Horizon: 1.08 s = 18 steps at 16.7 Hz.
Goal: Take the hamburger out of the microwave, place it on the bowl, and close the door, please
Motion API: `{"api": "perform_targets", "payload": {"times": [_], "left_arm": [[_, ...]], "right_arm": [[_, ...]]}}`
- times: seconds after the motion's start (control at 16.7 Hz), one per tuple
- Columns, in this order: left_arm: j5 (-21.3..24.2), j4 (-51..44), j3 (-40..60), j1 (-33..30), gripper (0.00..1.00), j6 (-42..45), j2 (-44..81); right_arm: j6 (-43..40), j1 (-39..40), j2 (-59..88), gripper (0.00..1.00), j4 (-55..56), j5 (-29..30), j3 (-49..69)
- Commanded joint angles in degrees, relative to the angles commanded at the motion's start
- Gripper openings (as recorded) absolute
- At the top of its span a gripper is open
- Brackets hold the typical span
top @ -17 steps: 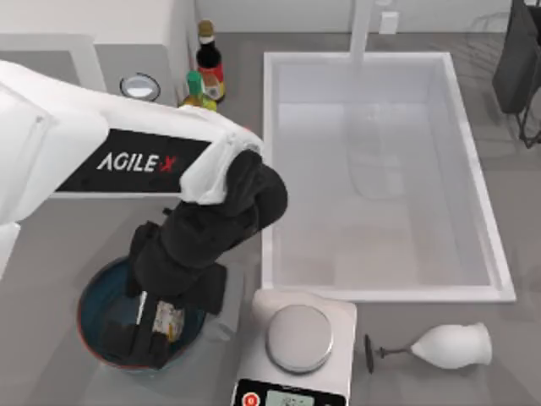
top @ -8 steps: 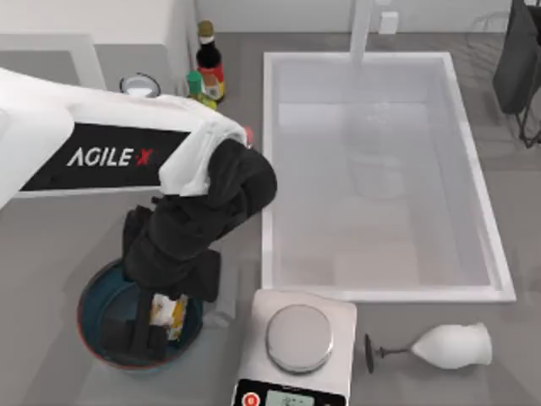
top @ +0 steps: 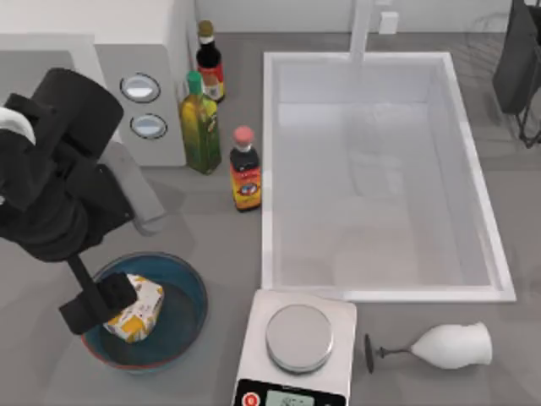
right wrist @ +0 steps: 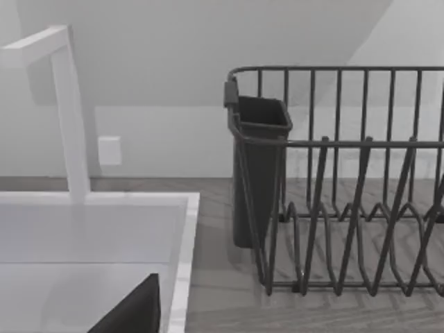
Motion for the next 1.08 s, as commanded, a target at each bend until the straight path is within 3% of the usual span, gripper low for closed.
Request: {"api": "perform_targets", "payload": {"times": [0.66,1.08], "left_arm": [[10.78,36.54,-40.12,19.90,1.00,-26.93,-62.76],[12.76,48.00,-53.23,24.36,1.00,-34.30,-80.02]], "right_arm": [[0.00,0.00,0.00,1.00,0.00,0.00,0.00],[0.00,0.00,0.00,1.00,0.00,0.00,0.00]]}}
